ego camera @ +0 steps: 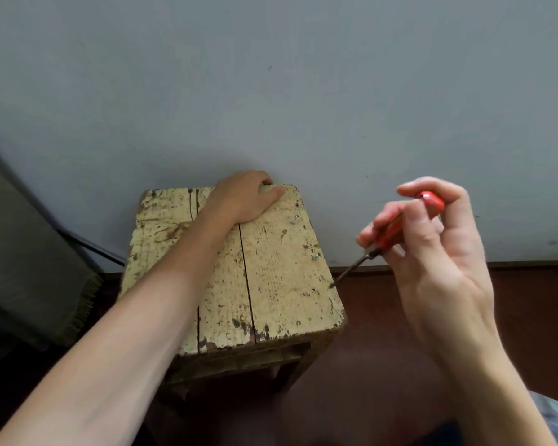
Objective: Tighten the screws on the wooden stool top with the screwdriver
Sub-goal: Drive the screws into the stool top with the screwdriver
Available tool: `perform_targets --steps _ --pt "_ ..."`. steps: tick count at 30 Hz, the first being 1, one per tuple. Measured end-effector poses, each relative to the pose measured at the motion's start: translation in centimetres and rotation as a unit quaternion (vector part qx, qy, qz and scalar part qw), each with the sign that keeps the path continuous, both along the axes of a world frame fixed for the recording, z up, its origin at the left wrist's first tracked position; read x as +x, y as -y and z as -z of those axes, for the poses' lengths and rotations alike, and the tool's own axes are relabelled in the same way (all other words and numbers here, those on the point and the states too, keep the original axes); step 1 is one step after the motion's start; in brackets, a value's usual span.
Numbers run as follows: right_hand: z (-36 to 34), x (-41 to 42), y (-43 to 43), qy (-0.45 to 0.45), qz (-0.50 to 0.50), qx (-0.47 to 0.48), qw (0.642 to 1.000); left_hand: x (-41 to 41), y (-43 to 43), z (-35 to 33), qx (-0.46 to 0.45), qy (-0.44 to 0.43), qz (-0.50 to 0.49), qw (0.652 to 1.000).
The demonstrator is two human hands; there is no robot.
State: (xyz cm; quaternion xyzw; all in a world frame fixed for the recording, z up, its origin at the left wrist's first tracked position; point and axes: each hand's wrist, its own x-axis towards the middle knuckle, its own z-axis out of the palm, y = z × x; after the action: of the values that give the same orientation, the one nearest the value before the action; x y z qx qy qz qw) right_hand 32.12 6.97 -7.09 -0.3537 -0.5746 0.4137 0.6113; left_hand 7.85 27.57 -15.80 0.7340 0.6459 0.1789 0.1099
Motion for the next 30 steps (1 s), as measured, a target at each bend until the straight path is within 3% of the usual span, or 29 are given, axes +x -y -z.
perform_targets --steps 7,11,16,23,30 --pt "-0.5 -1.3 -4.4 -0.181 -0.020 -0.132 0.974 0.2 0.1 -0.1 0.005 0.004 -0.006 1.000" --pt "0.6 -1.0 -4.9 -0.273 0.018 -0.168 0.947 0.2 0.0 -0.1 0.006 0.008 -0.007 1.000" --pt "0.9 -0.1 -5.2 -0.218 0.085 -0.168 0.958 0.2 -0.1 -0.1 0.004 0.006 -0.005 1.000" --pt "0.9 0.4 -5.8 -0.364 0.058 -0.174 0.913 0.3 -0.1 -0.2 0.003 0.010 -0.006 1.000" --pt "1.8 -0.6 -6.0 -0.402 0.025 -0.147 0.904 0.3 -0.1 -0.1 0.004 0.014 -0.002 1.000"
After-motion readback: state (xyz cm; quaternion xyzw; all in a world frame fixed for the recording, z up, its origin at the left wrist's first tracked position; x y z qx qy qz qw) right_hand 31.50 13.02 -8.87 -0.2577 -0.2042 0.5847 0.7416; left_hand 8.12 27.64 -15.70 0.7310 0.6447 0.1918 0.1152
